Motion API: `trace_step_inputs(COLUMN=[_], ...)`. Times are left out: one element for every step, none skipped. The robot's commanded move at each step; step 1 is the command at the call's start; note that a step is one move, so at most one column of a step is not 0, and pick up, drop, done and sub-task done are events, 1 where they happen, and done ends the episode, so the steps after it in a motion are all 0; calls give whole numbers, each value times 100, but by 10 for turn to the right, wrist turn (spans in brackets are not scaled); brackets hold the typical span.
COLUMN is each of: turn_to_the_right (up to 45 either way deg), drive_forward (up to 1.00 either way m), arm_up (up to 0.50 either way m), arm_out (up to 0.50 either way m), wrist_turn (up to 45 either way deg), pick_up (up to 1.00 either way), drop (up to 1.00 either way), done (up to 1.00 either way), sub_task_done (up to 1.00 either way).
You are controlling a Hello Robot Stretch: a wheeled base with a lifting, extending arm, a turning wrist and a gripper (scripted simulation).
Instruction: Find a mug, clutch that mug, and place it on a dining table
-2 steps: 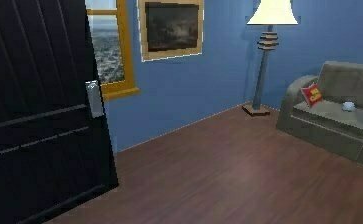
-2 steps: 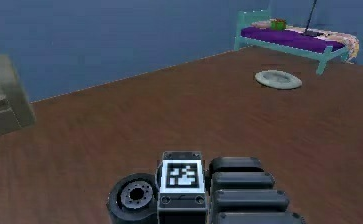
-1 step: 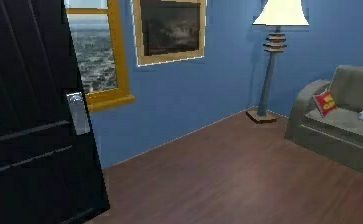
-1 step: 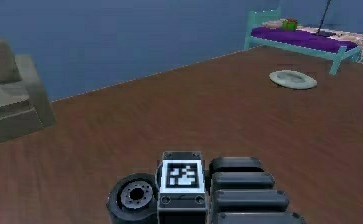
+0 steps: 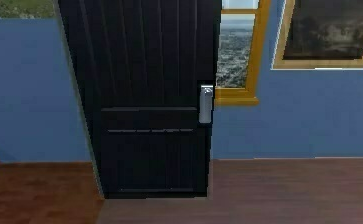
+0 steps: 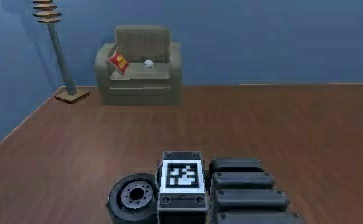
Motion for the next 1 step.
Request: trace_step_inputs(turn_to_the_right=[0], drive_forward=[85], arm_up=[0], arm_out=[0], wrist_turn=[0], pick_up=[0], drop=[0], done=[0], sub_task_done=[0])
